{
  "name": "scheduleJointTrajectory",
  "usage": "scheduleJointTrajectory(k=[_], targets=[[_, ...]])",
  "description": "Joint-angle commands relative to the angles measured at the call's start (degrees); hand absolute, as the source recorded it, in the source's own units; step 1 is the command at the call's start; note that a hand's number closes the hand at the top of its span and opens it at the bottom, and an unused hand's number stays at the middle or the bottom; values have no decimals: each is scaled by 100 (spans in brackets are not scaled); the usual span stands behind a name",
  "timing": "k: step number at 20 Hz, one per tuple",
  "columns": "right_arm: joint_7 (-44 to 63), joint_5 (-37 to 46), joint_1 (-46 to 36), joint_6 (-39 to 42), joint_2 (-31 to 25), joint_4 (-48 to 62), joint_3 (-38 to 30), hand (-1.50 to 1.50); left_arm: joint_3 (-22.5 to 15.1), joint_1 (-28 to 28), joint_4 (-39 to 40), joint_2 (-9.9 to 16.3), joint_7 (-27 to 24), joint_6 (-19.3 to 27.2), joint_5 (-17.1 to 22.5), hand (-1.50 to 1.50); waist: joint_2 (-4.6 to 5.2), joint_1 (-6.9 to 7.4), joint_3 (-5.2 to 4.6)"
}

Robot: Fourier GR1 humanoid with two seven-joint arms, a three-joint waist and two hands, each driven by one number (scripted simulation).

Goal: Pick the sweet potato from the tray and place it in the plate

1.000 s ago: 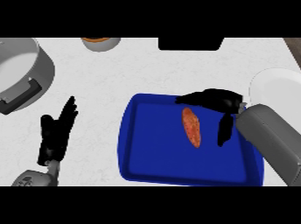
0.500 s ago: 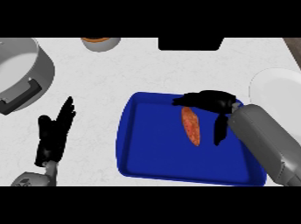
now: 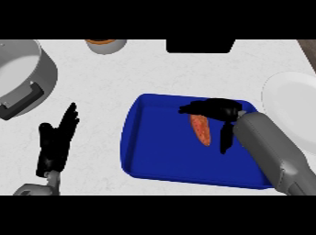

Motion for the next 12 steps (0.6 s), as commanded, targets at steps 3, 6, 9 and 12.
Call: scheduleJointTrajectory(k=[3, 6, 9, 12], targets=[[66, 390, 346, 16, 223, -249, -105, 150, -7, 92, -367, -91, 346, 5, -284, 0, -4, -30, 5], [-707, 722, -18, -544, 130, 362, -142, 150, 109, -74, 347, -265, -268, -167, -242, 0, 20, 0, 6], [-825, 800, -41, -688, 260, 454, -402, 150, 218, -32, 87, -294, -17, -120, -307, 0, 11, -7, 6], [-586, 845, -359, -655, 380, 492, -617, 150, 195, -205, -36, -327, 312, -71, -427, 0, 9, -5, 6]])
